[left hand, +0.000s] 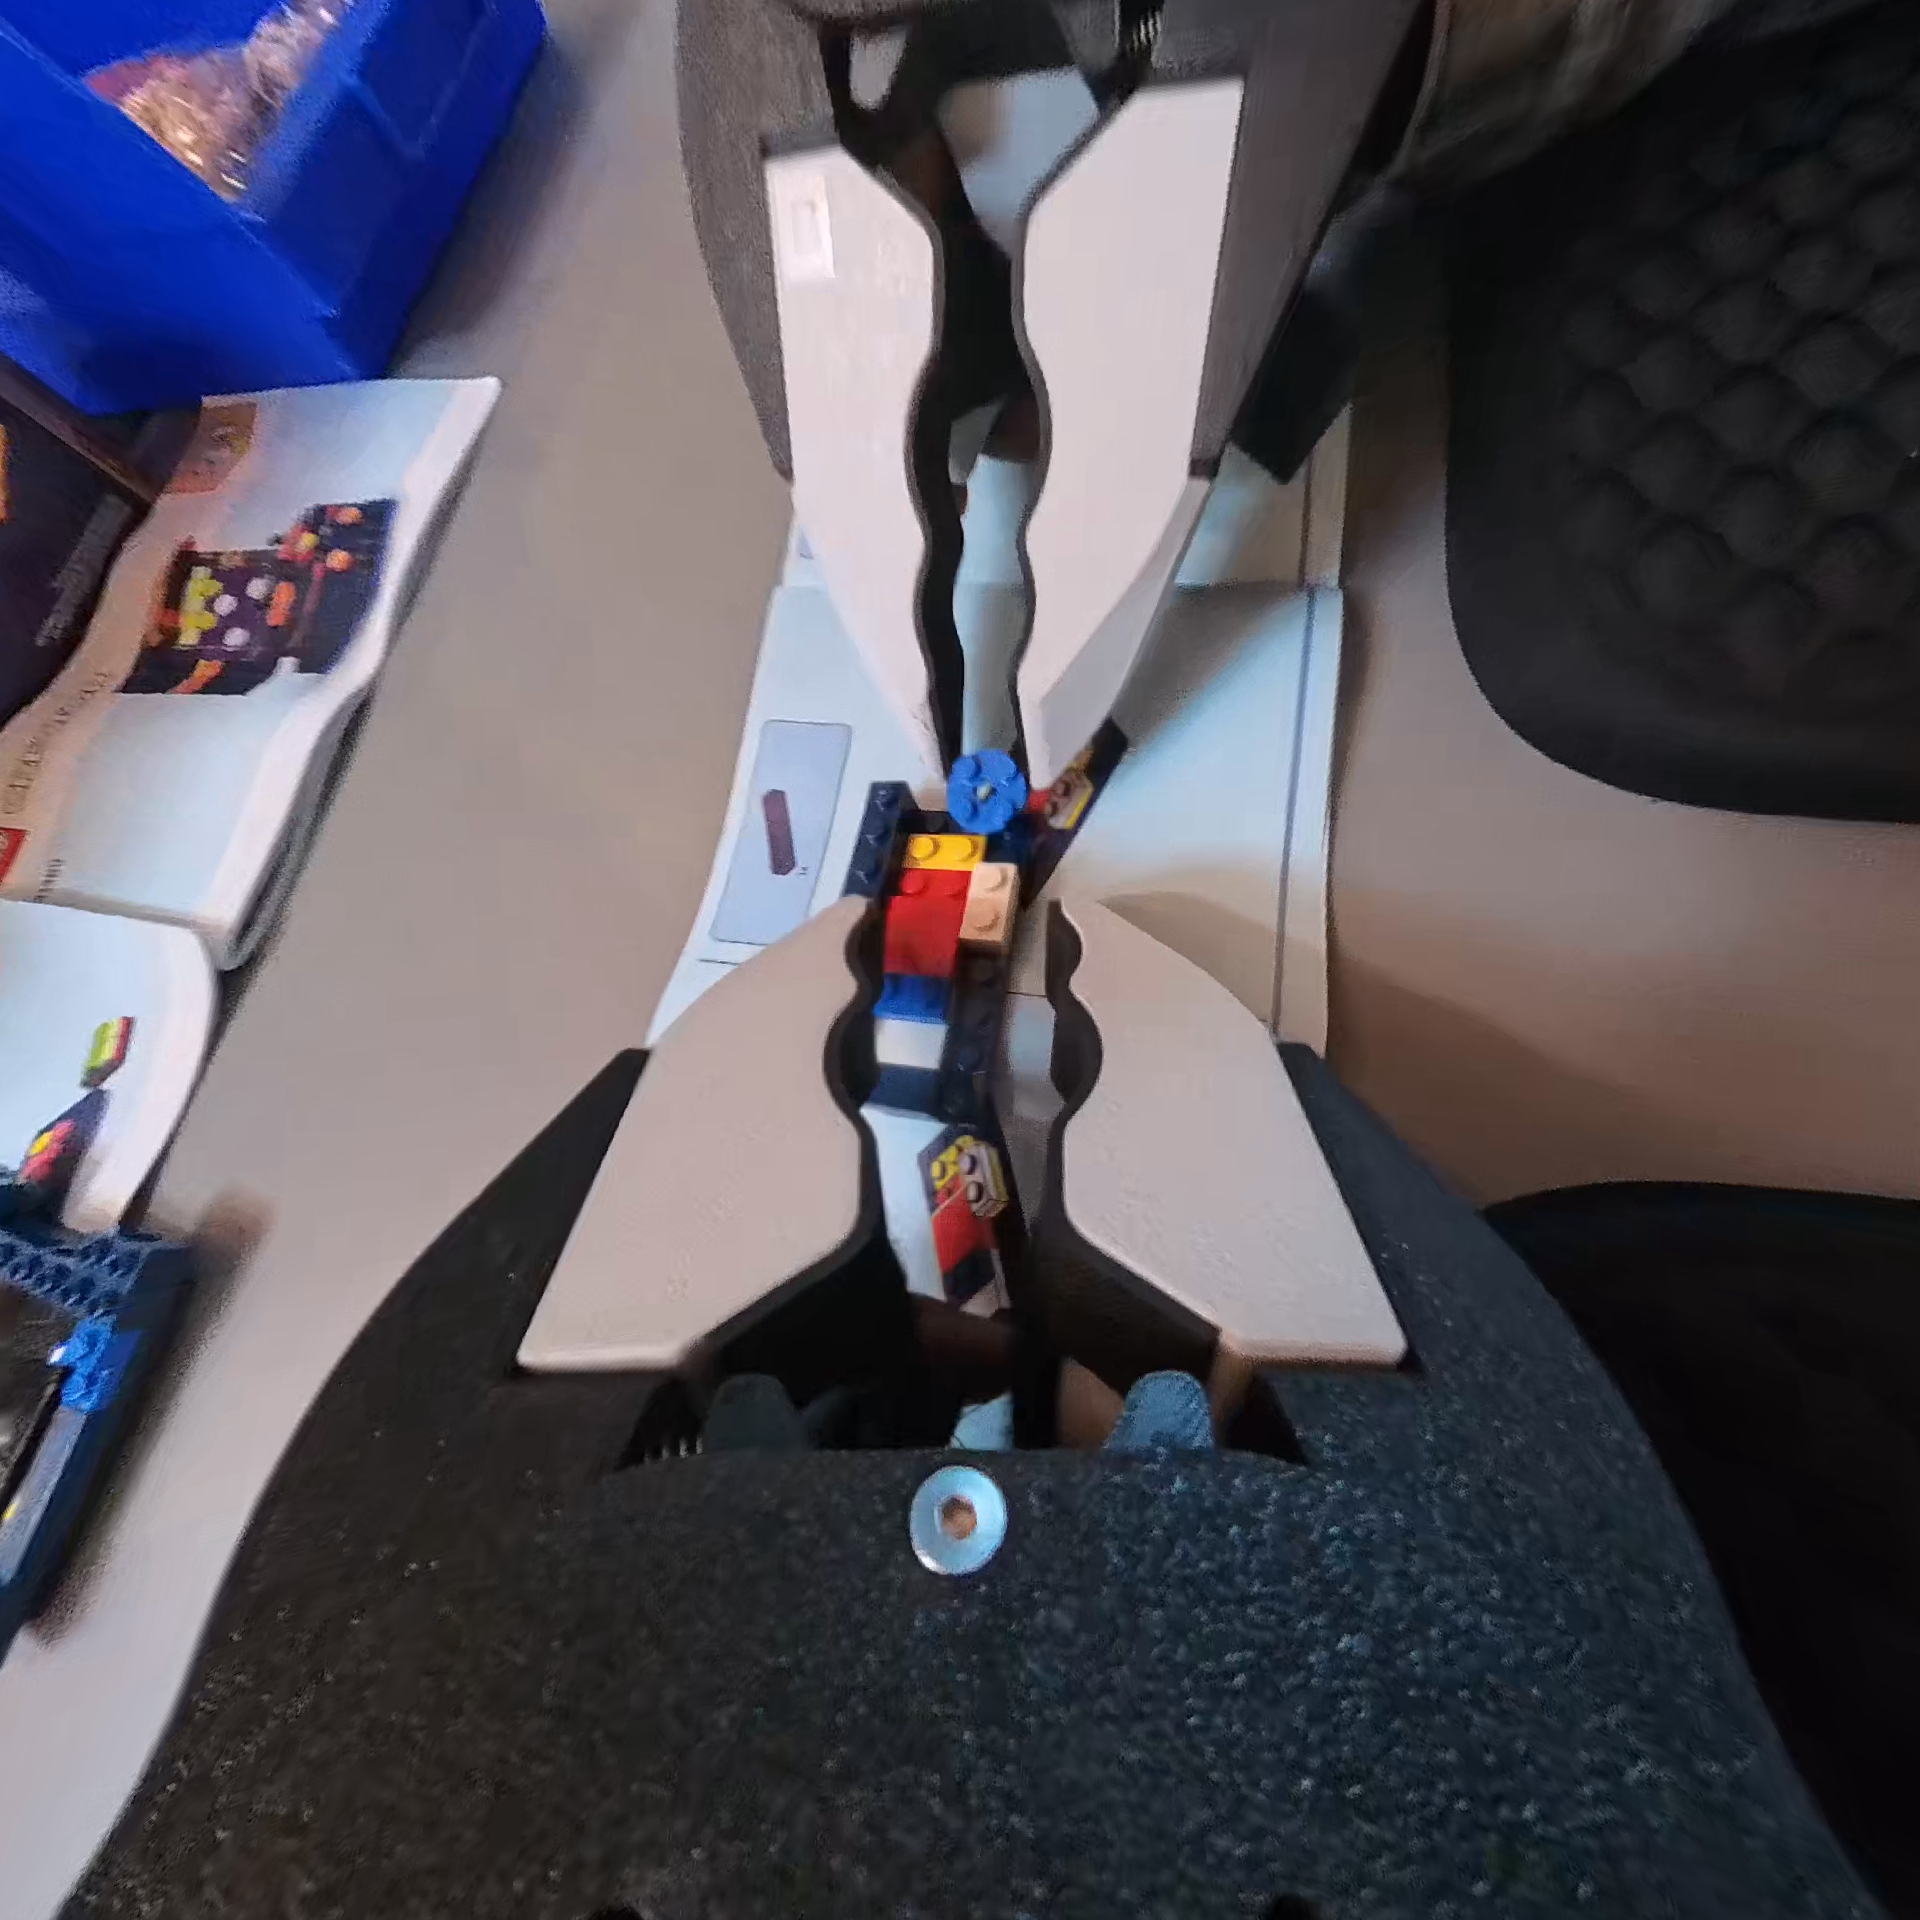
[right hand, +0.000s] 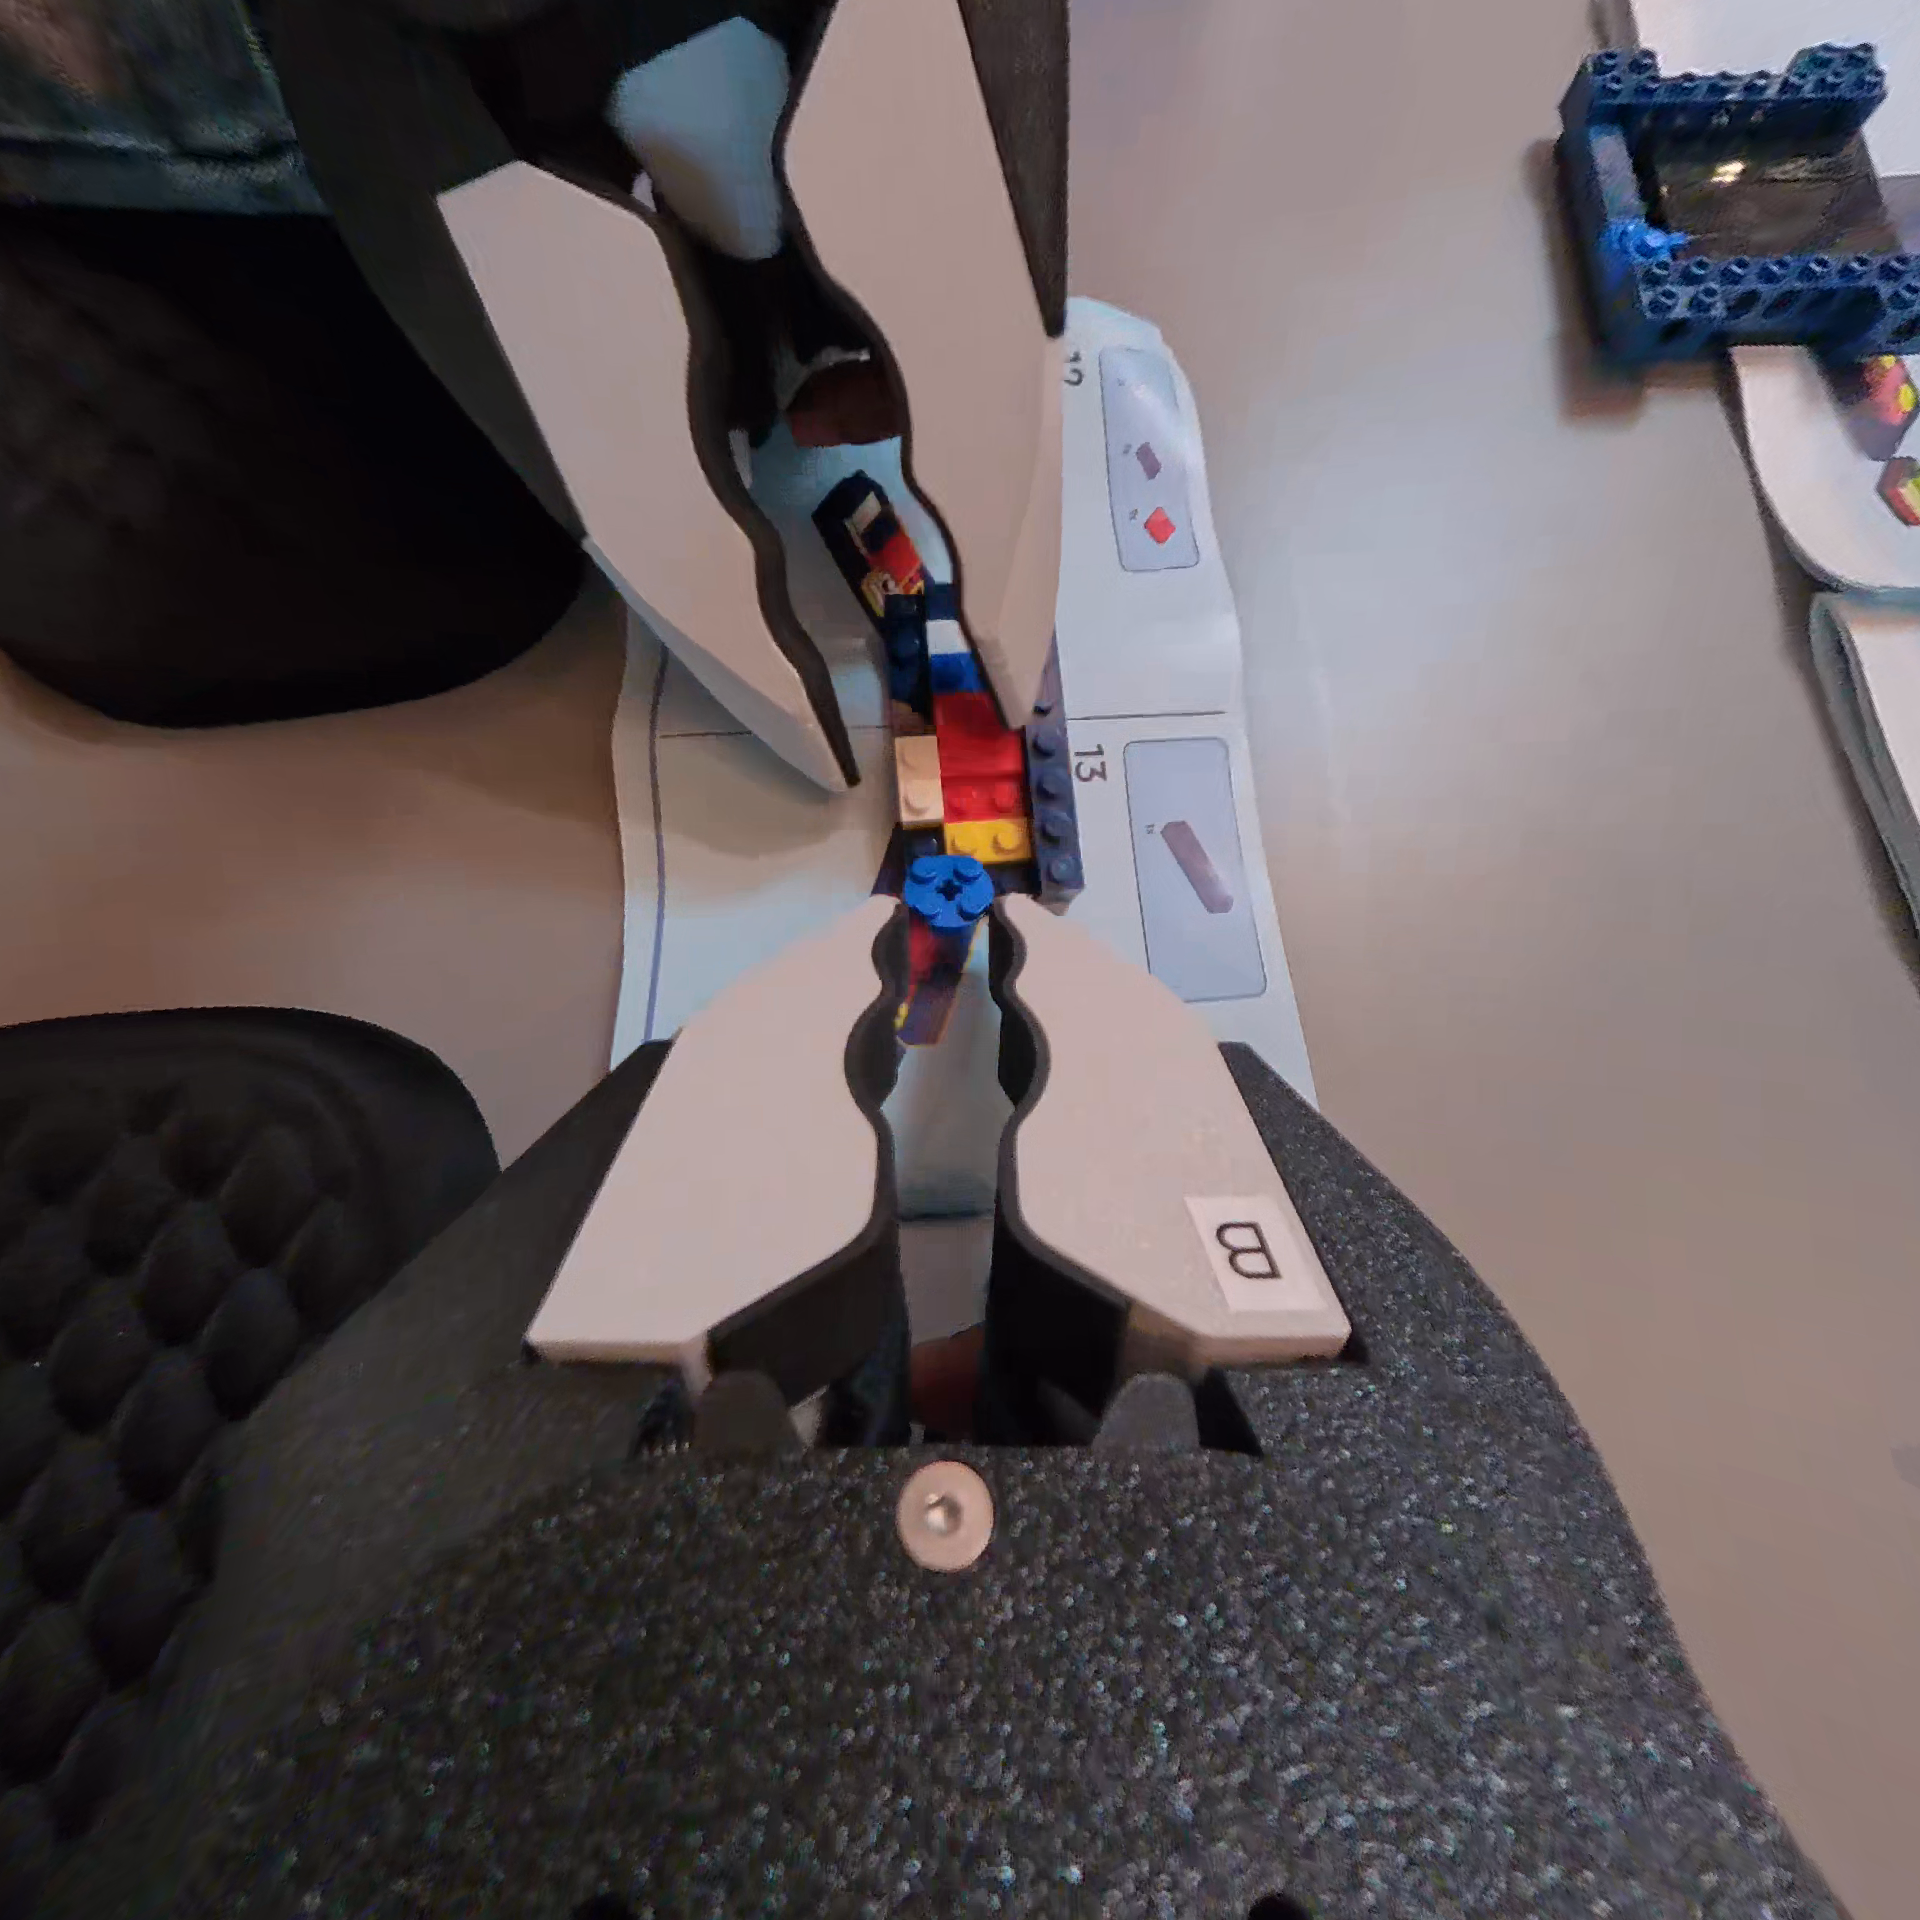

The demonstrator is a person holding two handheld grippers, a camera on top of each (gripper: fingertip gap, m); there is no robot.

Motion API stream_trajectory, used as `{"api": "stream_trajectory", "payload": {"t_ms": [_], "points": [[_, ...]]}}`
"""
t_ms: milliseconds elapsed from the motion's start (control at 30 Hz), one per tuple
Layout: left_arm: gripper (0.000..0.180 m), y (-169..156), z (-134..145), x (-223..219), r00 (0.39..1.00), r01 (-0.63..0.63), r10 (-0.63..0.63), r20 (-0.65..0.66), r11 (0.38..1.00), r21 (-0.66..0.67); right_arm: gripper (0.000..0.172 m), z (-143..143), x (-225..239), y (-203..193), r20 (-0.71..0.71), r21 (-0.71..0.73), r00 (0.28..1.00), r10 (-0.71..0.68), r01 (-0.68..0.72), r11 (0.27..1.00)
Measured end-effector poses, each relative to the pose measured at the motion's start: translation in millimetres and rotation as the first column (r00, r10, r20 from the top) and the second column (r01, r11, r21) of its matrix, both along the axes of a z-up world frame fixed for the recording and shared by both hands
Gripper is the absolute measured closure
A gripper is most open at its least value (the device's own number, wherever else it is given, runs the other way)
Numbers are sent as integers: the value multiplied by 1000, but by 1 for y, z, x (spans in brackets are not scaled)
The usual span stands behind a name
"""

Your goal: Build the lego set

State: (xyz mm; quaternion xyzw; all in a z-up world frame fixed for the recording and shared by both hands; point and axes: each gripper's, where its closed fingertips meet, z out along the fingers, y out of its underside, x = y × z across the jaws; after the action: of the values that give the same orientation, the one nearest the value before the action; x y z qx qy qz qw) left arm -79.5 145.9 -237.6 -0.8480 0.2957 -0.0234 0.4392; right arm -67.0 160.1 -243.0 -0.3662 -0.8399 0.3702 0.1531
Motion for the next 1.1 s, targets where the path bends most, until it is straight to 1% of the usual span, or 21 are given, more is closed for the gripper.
{"api": "stream_trajectory", "payload": {"t_ms": [67,133,200,300,433,700,1100], "points": [[140,2,6,-5,999,-29,29,15,999,27,157,1,-2,1,3,-23,1000,-6,6,1000],[133,1,4,-12,998,-59,58,25,998,15,158,3,-4,5,-3,-41,1000,-23,23,999],[135,-1,-4,-13,998,-57,57,20,998,-26,158,2,-5,6,-9,-58,999,-32,31,998],[145,-3,-12,-9,999,-32,32,13,997,-64,158,-2,-5,7,3,-53,999,-32,32,998],[145,-3,-12,-9,998,-36,40,45,996,-76,158,-8,-3,8,27,-48,999,-33,34,998],[145,-3,-13,-9,998,-36,39,42,997,-72,158,-8,-2,9,28,-53,999,-40,42,998],[145,-3,-12,-9,999,-34,36,40,997,-69,158,-10,-2,9,-20,49,1000,-2,3,999]]}}
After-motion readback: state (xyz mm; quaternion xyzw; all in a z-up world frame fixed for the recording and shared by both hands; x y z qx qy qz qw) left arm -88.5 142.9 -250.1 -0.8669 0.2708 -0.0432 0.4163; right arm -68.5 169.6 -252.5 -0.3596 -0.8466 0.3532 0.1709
